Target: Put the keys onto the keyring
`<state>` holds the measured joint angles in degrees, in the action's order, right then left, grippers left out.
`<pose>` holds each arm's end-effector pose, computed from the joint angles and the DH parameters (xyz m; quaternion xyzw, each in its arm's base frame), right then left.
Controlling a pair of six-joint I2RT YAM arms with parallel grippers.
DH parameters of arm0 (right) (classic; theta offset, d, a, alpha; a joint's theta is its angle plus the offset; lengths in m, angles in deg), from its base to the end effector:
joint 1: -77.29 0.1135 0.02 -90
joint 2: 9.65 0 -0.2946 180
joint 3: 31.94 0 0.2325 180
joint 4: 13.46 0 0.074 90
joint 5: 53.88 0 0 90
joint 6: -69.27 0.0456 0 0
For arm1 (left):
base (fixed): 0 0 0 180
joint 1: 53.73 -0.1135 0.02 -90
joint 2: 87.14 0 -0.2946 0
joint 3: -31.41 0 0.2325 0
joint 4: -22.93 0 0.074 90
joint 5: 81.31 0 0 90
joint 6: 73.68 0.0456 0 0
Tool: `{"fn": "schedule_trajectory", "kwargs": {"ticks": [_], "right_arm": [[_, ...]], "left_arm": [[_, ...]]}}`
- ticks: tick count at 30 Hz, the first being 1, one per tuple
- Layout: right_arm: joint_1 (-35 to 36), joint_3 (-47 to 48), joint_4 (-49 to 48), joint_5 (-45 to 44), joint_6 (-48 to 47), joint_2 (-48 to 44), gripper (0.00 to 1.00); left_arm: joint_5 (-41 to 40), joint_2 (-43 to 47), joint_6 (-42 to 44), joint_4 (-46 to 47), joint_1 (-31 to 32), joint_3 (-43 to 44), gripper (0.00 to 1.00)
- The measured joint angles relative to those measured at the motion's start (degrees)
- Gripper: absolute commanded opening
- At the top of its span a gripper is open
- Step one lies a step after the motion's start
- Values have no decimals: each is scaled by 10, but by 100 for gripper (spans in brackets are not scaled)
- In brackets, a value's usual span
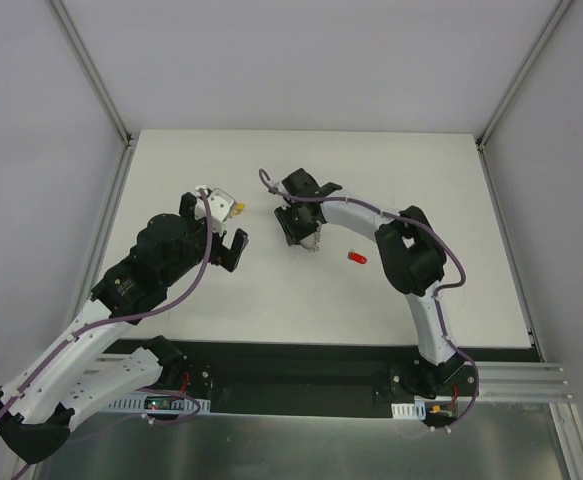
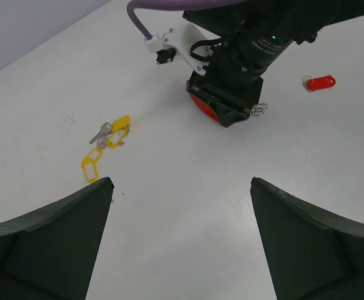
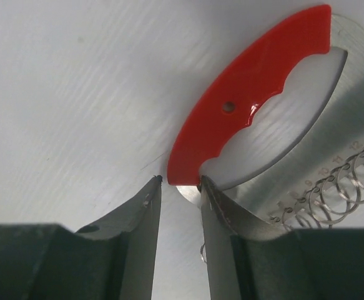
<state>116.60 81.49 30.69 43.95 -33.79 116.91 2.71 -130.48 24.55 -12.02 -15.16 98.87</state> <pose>0.3723 0.3129 0.1971 -0.4397 0.8505 0.1276 0.2588 0.1086 -0.0806 0.3883 0.2752 0.7195 -0.1277 0.6247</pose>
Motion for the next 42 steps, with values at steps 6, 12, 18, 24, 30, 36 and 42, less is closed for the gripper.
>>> {"fn": "schedule_trajectory", "kwargs": {"ticks": [6,12,18,24,30,36,42], "right_arm": [[52,-121,-62,-1,28,-71,39],[148,-260,-110,-10,64,-164,47],[190,-395,-123,-62,112,-302,59],[186,-501,-177,-166,171,-468,73],[186,-619,-207,-284,227,-630,96],[181,-717,-219,-402,267,-779,96],[123,-795,-219,-452,281,-896,99]], "left_arm": [[0,1,-3,0,0,0,92],[0,11,-15,0,0,-4,92],[2,22,-38,0,0,-7,98],[31,30,-85,-10,0,-9,99],[76,0,-173,-43,0,-17,99],[66,-137,-259,-57,72,-28,99],[-33,-285,-305,-55,214,-12,99]]}}
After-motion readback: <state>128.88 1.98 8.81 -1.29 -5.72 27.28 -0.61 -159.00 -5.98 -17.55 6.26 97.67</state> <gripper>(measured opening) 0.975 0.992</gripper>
